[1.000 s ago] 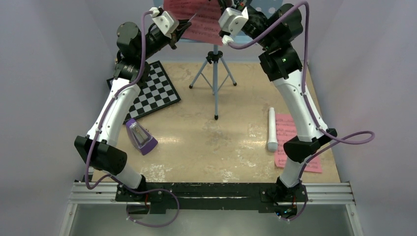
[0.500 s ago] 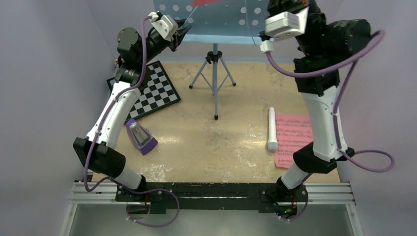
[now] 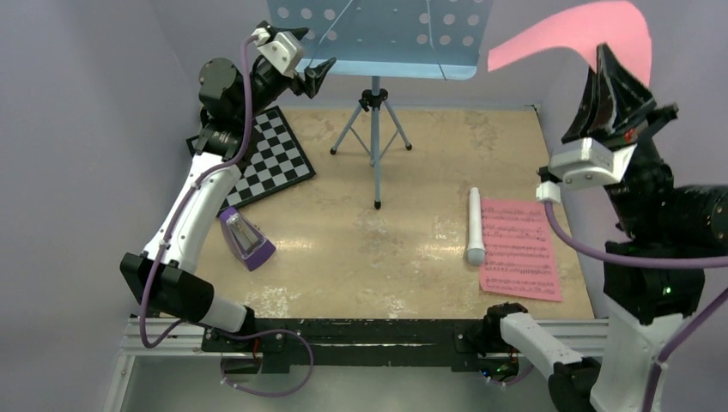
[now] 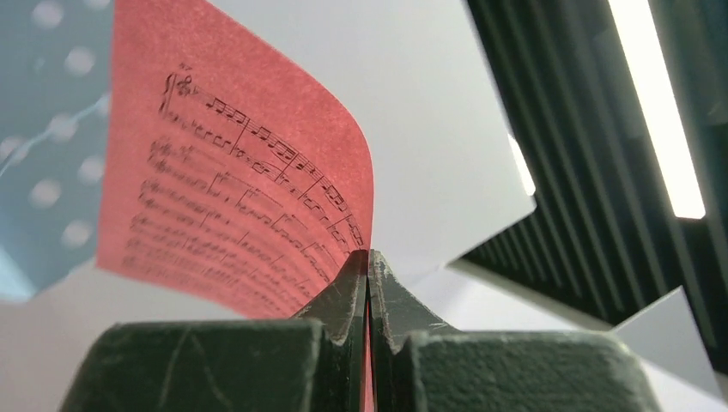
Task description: Pack up the instrument practice props
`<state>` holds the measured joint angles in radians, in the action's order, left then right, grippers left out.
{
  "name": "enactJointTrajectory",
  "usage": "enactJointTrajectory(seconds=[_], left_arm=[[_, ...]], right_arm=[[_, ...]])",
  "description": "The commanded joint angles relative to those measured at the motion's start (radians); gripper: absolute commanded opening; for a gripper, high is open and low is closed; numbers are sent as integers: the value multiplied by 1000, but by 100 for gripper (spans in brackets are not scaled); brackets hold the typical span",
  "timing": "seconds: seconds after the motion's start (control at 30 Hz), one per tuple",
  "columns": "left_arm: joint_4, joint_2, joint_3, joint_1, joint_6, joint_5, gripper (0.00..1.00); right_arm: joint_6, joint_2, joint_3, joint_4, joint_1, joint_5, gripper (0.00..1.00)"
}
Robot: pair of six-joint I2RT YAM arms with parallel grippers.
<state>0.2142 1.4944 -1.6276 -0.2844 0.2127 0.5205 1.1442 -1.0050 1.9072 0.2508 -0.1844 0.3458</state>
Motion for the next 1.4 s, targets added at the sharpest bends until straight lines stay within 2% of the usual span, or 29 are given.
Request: enactJointTrajectory(seconds=[0.0,0.2,0.33,0.47,0.67,0.87,0.93,1.03,1.17,1.27,1.37], left_arm=[[69,-107,38,-4,35,-74,76],[77,-154,55,-4,59,-114,77],[100,-176,76,-4,73,-138,78],[120,-188,104,-4,80,-162,78],[117,-207,122,-4,100,-163,79],[117,-211,134,-4,107,-162,79],[124,-208,139,-4,104,-161,79],[121,-203,131,-4,102,-163,79],[89,-196,106,-4,119,-157,79],[70,-194,101,-4,143,-162,79],[54,-193,95,-4,166,-171,79]], right_arm=[[-32,133,-195,209,83,-84,0],[-135,294,-453,368,238,-111,0],[-162,360,-599,508,391,11,0],[-156,345,-633,717,541,180,0],[31,265,-579,1096,786,454,0],[286,89,-304,1578,848,540,0],[354,51,-269,1660,851,525,0],[328,31,-330,1571,857,465,0],[256,11,-497,1281,866,346,0],[294,-18,-616,1113,866,284,0],[368,-90,-692,1019,866,246,0]])
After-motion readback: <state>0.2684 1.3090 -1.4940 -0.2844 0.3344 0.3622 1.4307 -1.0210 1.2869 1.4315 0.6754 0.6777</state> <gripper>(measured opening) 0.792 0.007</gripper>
